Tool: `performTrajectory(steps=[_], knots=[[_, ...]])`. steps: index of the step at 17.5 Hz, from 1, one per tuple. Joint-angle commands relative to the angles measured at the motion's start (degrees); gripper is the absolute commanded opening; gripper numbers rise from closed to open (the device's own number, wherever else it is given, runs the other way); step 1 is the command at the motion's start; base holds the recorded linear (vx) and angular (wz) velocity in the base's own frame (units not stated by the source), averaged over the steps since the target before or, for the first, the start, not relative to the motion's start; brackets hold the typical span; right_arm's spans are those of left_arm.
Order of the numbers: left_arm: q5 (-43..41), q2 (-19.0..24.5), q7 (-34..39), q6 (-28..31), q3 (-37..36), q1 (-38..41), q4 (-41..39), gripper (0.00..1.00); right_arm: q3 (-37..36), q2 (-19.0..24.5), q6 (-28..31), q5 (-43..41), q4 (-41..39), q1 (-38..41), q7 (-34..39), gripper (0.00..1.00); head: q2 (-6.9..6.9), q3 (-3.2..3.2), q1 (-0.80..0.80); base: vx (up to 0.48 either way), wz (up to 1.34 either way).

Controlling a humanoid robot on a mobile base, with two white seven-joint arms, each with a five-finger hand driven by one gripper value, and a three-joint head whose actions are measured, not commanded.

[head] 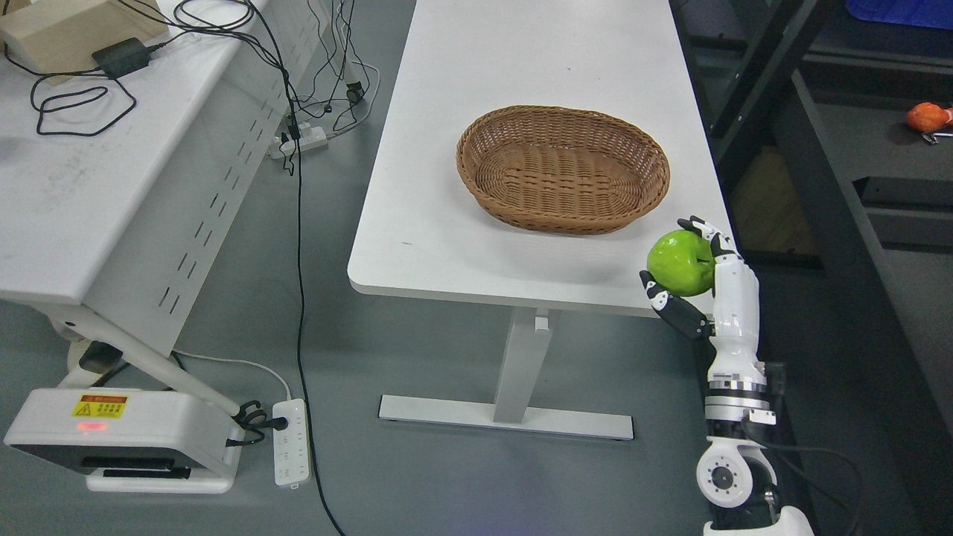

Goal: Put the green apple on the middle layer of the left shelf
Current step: 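Lift the green apple out of the basket with the right hand, then carry the held apple in the right hand toward the black shelf tray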

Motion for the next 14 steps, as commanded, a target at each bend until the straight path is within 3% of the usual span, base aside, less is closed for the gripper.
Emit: performTrajectory(steps=[1, 14], knots=[[0.0, 1.0, 0.0, -0.04, 0.03, 0.0, 0.07, 1.0, -3.36, 0.18, -0.4, -0.98, -2.16, -0.29, -0.02, 0.01, 0.0, 0.0, 0.0, -0.21, 0.0], [0.0, 1.0, 0.0, -0.04, 0.03, 0.0, -0.02, 1.0, -3.36, 0.18, 0.13, -0.98, -2.16, -0.46, 0.34, 0.01, 0.0, 0.0, 0.0, -0.203, -0.01]])
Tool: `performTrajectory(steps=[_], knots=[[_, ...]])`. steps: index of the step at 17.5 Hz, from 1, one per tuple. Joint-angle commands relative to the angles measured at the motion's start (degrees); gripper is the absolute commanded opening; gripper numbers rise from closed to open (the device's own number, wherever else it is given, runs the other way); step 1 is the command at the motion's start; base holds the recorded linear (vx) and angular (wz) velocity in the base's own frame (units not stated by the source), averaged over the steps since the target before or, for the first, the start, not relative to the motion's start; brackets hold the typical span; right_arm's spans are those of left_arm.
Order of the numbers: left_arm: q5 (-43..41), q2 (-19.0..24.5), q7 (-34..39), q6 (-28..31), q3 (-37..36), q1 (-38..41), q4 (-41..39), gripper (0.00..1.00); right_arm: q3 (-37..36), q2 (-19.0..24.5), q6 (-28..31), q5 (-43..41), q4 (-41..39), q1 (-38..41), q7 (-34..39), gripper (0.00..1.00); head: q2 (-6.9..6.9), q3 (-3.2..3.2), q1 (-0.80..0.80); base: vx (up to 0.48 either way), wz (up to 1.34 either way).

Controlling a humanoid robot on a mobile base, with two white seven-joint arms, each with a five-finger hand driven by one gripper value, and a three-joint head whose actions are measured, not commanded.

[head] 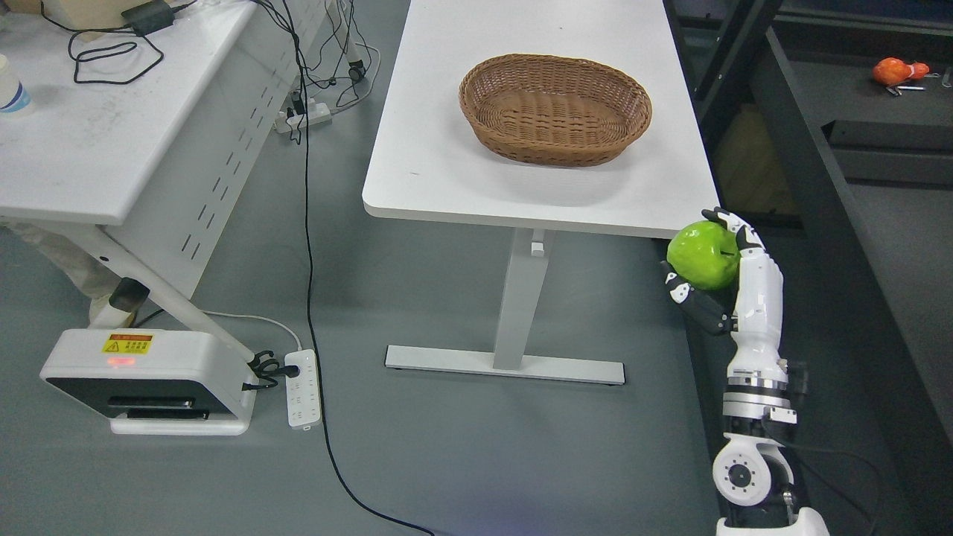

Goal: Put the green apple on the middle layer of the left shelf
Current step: 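Carry the held apple in the right hand toward the black shelf tray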

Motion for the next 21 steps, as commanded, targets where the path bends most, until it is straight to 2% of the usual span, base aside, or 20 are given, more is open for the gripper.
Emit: performTrajectory(steps=[1, 7, 12, 17, 21], knots=[[0.0, 1.0, 0.0, -0.04, -0.15, 0.0, -0.02, 1.0, -0.76, 0.08, 0.67, -0.07, -0.53, -0.25, 0.04, 0.01, 0.0, 0.0, 0.0, -0.201, -0.08], [0.0, 1.0, 0.0, -0.04, 0.02, 0.0, -0.02, 1.0, -0.4, 0.34, 0.67, -0.07, -0.53, 0.28, 0.04, 0.02, 0.0, 0.0, 0.0, -0.223, -0.01], [0.0, 1.0, 0.0, -0.04, 0.02, 0.0, -0.02, 1.0, -0.05, -0.01, 0.15, -0.24, -0.45, 4.49, 0.22, 0.02, 0.0, 0.0, 0.0, -0.232, 0.01], [0.0, 1.0, 0.0, -0.04, 0.02, 0.0, -0.02, 1.0, 0.74, 0.96, -0.12, -0.16, -0.18, 3.36, 0.13, 0.02, 0.0, 0.0, 0.0, -0.228, -0.03], [0.0, 1.0, 0.0, -0.04, 0.02, 0.0, -0.02, 1.0, -1.37, 2.25, -0.29, -0.33, -0.27, 3.01, -0.14, 0.02, 0.0, 0.0, 0.0, -0.191, -0.27]])
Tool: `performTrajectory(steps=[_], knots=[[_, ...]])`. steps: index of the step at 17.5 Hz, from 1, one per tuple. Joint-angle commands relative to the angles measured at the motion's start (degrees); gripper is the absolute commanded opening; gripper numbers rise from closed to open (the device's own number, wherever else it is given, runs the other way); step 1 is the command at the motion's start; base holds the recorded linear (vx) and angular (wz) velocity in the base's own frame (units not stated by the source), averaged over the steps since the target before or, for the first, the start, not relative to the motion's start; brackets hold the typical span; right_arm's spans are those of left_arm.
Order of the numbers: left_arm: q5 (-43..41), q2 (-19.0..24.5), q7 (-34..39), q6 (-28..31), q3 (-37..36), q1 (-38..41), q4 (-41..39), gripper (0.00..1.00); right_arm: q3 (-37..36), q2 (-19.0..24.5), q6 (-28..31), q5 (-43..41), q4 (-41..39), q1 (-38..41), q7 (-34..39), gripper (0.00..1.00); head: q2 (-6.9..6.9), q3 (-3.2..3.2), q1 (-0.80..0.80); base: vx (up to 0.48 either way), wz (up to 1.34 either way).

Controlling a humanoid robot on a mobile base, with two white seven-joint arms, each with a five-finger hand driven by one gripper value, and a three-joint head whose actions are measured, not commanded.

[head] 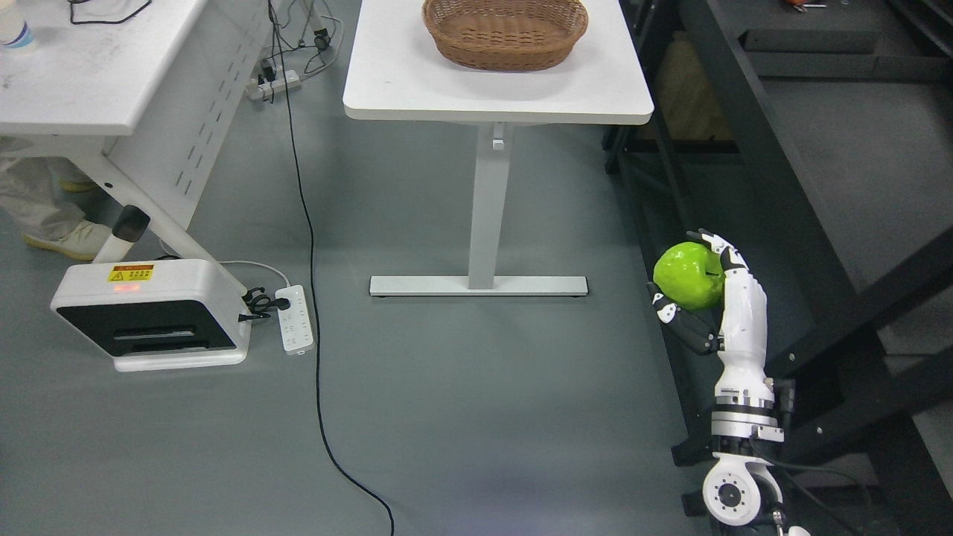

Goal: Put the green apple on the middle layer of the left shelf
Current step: 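Carry the held apple in the right hand toward the black shelf tray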

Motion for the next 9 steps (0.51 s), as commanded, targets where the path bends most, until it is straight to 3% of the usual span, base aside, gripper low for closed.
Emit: performTrajectory(steps=[1, 9], knots=[[0.0, 1.0, 0.0, -0.04, -0.16, -0.01, -0.02, 1.0, -1.98, 1.16, -0.2, -0.11, 0.04, -0.14, -0.49, 0.02, 0.0, 0.0, 0.0, -0.184, -0.39], [0.0, 1.0, 0.0, -0.04, 0.02, -0.01, -0.02, 1.0, -4.52, 1.16, -0.64, -0.11, 0.04, 0.65, -0.93, 0.02, 0.0, 0.0, 0.0, -0.136, -0.62]])
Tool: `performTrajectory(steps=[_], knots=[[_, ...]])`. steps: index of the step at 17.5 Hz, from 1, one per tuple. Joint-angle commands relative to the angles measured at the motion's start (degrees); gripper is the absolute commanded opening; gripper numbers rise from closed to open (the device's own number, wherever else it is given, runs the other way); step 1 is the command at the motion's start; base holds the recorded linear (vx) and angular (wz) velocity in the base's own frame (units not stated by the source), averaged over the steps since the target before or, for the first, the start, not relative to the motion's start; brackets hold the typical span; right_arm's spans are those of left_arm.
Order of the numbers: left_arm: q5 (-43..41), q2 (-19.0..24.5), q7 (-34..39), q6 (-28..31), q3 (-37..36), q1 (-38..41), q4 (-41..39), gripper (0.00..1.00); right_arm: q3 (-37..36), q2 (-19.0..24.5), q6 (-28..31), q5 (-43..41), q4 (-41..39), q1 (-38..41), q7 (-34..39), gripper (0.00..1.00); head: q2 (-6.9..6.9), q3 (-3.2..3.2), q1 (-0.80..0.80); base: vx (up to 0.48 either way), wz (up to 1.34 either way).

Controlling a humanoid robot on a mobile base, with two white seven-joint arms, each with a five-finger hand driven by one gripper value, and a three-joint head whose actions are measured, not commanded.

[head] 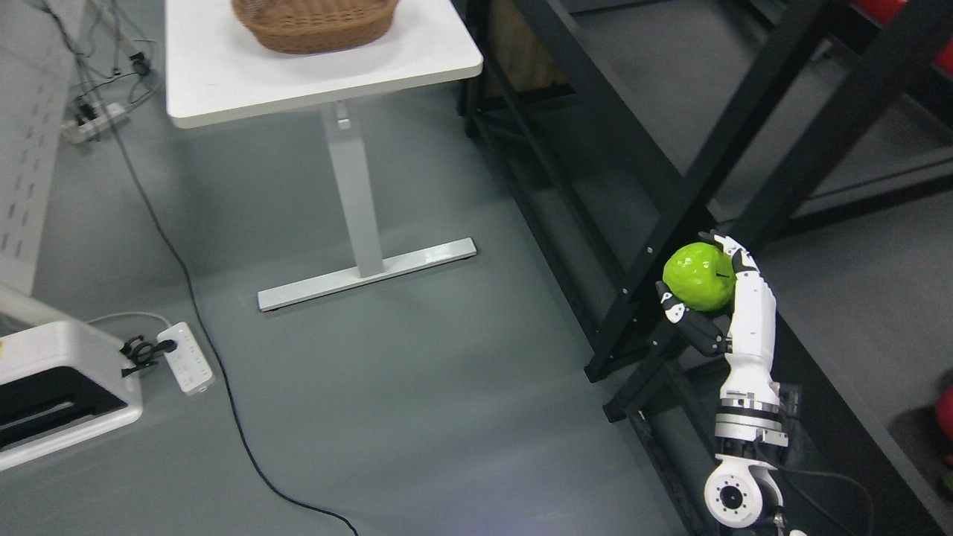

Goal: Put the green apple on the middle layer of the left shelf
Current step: 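Carry the held apple in the right hand toward the black shelf tray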

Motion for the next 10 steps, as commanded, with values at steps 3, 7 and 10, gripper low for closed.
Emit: performTrajectory(steps=[3, 7, 10], knots=[[0.0, 1.0, 0.0, -0.04, 0.06, 0.0, -0.01, 1.0, -5.15, -0.16, -0.19, -0.02, 0.02, -0.46, -0.27, 0.02, 0.0, 0.0, 0.0, -0.082, -0.79], [0.0, 1.0, 0.0, -0.04, 0.06, 0.0, 0.07, 1.0, -6.47, -0.16, -0.19, -0.11, -0.15, -0.46, -0.27, 0.02, 0.0, 0.0, 0.0, -0.031, -0.82], [0.0, 1.0, 0.0, -0.04, -0.11, 0.0, -0.01, 1.0, -7.79, -0.16, -0.19, -0.11, -0.15, -0.37, -0.27, 0.02, 0.0, 0.0, 0.0, 0.021, -0.83]])
